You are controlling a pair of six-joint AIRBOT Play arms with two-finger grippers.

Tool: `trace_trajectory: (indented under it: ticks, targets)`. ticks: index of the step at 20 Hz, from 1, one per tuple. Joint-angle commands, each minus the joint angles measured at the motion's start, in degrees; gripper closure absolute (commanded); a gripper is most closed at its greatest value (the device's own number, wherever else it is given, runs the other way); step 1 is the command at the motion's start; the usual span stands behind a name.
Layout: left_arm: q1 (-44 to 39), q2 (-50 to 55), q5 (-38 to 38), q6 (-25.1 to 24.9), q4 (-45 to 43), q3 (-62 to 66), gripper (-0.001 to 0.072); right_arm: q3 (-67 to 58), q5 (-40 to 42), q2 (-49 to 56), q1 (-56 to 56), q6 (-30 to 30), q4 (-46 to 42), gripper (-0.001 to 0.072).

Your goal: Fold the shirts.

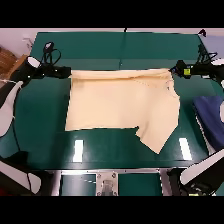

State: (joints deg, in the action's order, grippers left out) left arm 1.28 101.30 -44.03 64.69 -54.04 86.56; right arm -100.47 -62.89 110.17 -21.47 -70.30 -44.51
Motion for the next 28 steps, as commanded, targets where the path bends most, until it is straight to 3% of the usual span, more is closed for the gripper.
trace_trajectory:
  ticks: [1,10,20,21,22,23,24,27,28]
  targets:
    - [0.02,0.09,-7.13,1.68,-6.19,0.07,0.0685,-0.02,-10.25,-1.77,-1.16,-2.08,-10.49,0.0696]
    - [0.00,1.40,-11.32,2.89,-7.28,-0.96,0.0685,6.91,-14.10,-1.86,-1.01,-4.52,-17.38,0.0696]
    - [-0.04,2.23,-16.39,5.57,-6.62,-1.03,0.0684,8.44,-13.31,-1.81,-0.83,-4.79,-17.49,0.0690]
    - [-0.04,2.23,-17.79,7.06,-6.62,-0.92,0.0682,8.39,-13.33,-1.88,-0.83,-5.77,-17.51,0.0599]
    - [-0.02,2.10,-19.52,8.17,-6.62,-0.74,0.0496,8.11,-14.03,-1.99,-0.90,-6.97,-17.53,0.0476]
    - [-0.02,1.81,-21.84,10.12,-6.62,-0.72,0.0136,7.17,-15.85,-2.12,-1.16,-7.58,-17.70,0.0444]
    - [-0.02,1.73,-25.70,12.48,-6.64,-0.13,0.0062,5.66,-18.86,-2.25,-1.60,-8.17,-17.75,0.0444]
    - [0.09,1.75,-43.21,16.55,-6.71,2.95,0.0061,2.29,-27.45,-4.09,-3.56,-11.23,-18.53,0.0448]
    - [0.09,1.73,-47.74,17.70,-6.69,3.50,0.0061,2.36,-29.40,-5.42,-4.22,-11.85,-18.86,0.0482]
